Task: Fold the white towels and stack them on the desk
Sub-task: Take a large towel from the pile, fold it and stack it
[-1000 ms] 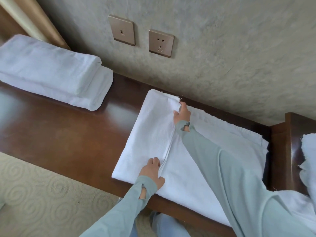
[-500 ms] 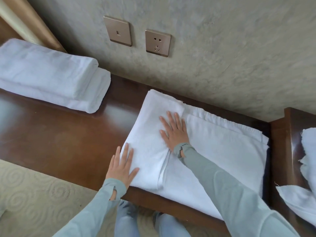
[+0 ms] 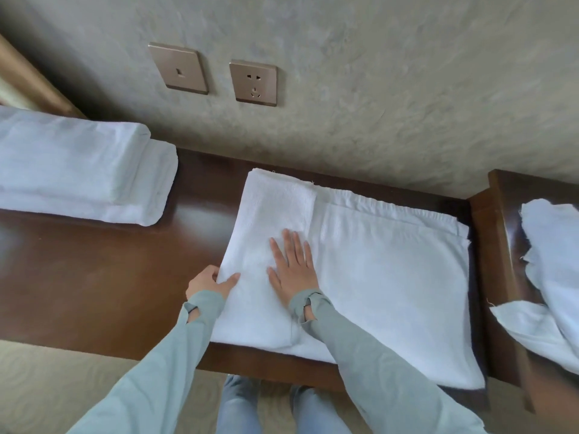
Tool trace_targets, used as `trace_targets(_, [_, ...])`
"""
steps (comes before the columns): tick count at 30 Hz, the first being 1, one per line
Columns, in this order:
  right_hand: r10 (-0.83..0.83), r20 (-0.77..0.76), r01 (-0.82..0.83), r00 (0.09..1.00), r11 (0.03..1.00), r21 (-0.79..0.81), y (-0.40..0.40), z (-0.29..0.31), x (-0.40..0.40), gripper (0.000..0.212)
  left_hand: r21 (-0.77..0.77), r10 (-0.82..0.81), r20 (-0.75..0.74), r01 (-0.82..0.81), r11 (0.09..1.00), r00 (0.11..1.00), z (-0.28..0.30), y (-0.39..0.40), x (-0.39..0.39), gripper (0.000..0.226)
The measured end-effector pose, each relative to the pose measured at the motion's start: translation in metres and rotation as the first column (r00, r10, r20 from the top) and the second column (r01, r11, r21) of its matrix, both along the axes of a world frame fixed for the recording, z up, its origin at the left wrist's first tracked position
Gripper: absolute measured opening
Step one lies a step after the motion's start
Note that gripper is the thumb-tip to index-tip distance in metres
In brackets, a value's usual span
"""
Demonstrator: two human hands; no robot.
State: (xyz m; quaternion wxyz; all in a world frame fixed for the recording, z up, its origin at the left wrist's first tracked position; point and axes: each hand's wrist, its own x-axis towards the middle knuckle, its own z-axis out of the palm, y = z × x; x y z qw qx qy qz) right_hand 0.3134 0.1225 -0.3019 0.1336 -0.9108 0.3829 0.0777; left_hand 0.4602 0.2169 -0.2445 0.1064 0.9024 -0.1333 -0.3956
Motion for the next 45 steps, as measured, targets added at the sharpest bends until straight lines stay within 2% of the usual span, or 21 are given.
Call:
trace_targets(4, [-0.005,-0.024,0.008,1.0,0.993,0.116,0.008,0.011,0.001,0.063,-0.06,-0.061,-0.03,0.059,0.996,0.998,0.01,-0.002,0.002,0.043])
trace_targets(7, [-0.207,0.037,0.184,0.978,0.926,0.331,-0.005,0.049,0.029,0.058,-0.232,-0.125,-0.025,0.115,0.966,0.992,0.032,-0.008,-0.006,0.058])
trace_targets(8, [-0.346,0.098,0.27,0.933,0.854,0.444,-0.013,0.066,0.039,0.058,-0.26,-0.181,0.005,0.176,0.949,0.983,0.041,-0.011,-0.012,0.06])
trace_targets(9, [-0.501,0.126,0.345,0.856,0.735,0.584,-0.022,0.081,0.047,0.063,-0.269,-0.242,0.041,0.244,0.932,0.969,0.047,-0.015,-0.02,0.06])
trace_targets(11, [-0.723,0.052,0.402,0.689,0.44,0.803,-0.042,0.107,0.056,0.086,-0.26,-0.371,0.138,0.395,0.881,0.918,0.059,-0.022,-0.04,0.061])
trace_targets(12, [-0.751,0.003,0.426,0.661,0.378,0.822,-0.052,0.117,0.057,0.096,-0.244,-0.433,0.183,0.468,0.85,0.882,0.064,-0.025,-0.05,0.064])
trace_targets(13, [-0.739,-0.023,0.459,0.674,0.394,0.797,-0.061,0.124,0.055,0.101,-0.232,-0.488,0.213,0.529,0.816,0.846,0.065,-0.028,-0.061,0.066])
trace_targets(14, [-0.727,-0.034,0.494,0.685,0.431,0.755,-0.069,0.129,0.05,0.097,-0.231,-0.529,0.233,0.575,0.785,0.816,0.068,-0.032,-0.071,0.068])
trace_targets(16, [-0.749,-0.025,0.551,0.662,0.463,0.694,-0.088,0.13,0.032,0.068,-0.256,-0.57,0.238,0.617,0.744,0.786,0.072,-0.039,-0.092,0.07])
trace_targets(18, [-0.826,0.004,0.539,0.564,0.372,0.756,-0.105,0.128,0.006,0.051,-0.334,-0.56,0.219,0.6,0.727,0.799,0.075,-0.048,-0.113,0.072])
trace_targets(22, [-0.91,0.091,0.539,0.404,0.317,0.781,-0.123,0.11,-0.058,0.05,-0.516,-0.672,0.082,0.608,0.603,0.736,0.075,-0.062,-0.158,0.064])
trace_targets(24, [-0.928,0.041,0.58,0.371,0.266,0.77,-0.126,0.094,-0.088,0.043,-0.584,-0.604,0.026,0.503,0.637,0.796,0.067,-0.063,-0.172,0.06])
trace_targets(26, [-0.93,-0.023,0.628,0.366,0.229,0.744,-0.128,0.08,-0.111,0.049,-0.518,-0.435,0.102,0.421,0.745,0.895,0.049,-0.062,-0.174,0.062])
trace_targets(28, [-0.925,-0.034,0.644,0.379,0.237,0.728,-0.13,0.073,-0.119,0.058,-0.306,-0.32,0.095,0.334,0.891,0.943,0.033,-0.059,-0.169,0.073])
trace_targets(30, [-0.918,0.019,0.63,0.396,0.287,0.722,-0.13,0.07,-0.119,0.055,-0.181,-0.217,-0.099,0.196,0.964,0.971,0.021,-0.057,-0.167,0.084])
trace_targets(32, [-0.914,0.089,0.621,0.397,0.339,0.706,-0.13,0.068,-0.118,0.049,-0.141,-0.204,-0.19,0.179,0.974,0.96,0.013,-0.055,-0.168,0.086])
trace_targets(35, [-0.926,0.146,0.643,0.348,0.349,0.682,-0.128,0.061,-0.12,0.048,-0.088,-0.18,-0.195,0.165,0.982,0.964,0.005,-0.054,-0.167,0.083])
trace_targets(37, [-0.908,0.213,0.624,0.362,0.405,0.668,-0.122,0.055,-0.12,0.051,-0.086,-0.131,-0.206,0.115,0.99,0.97,0.003,-0.055,-0.166,0.082])
trace_targets(40, [-0.855,0.242,0.59,0.459,0.497,0.637,-0.119,0.049,-0.119,0.055,-0.071,-0.143,-0.192,0.131,0.989,0.971,0.004,-0.059,-0.167,0.08])
trace_targets(43, [-0.7,0.068,0.646,0.711,0.689,0.329,-0.126,0.038,-0.129,0.058,-0.022,-0.126,-0.185,0.124,0.992,0.975,0.005,-0.062,-0.168,0.073])
trace_targets(45, [-0.651,-0.031,0.64,0.759,0.736,0.218,-0.132,0.038,-0.133,0.064,0.018,-0.132,-0.188,0.138,0.99,0.973,0.006,-0.065,-0.169,0.066])
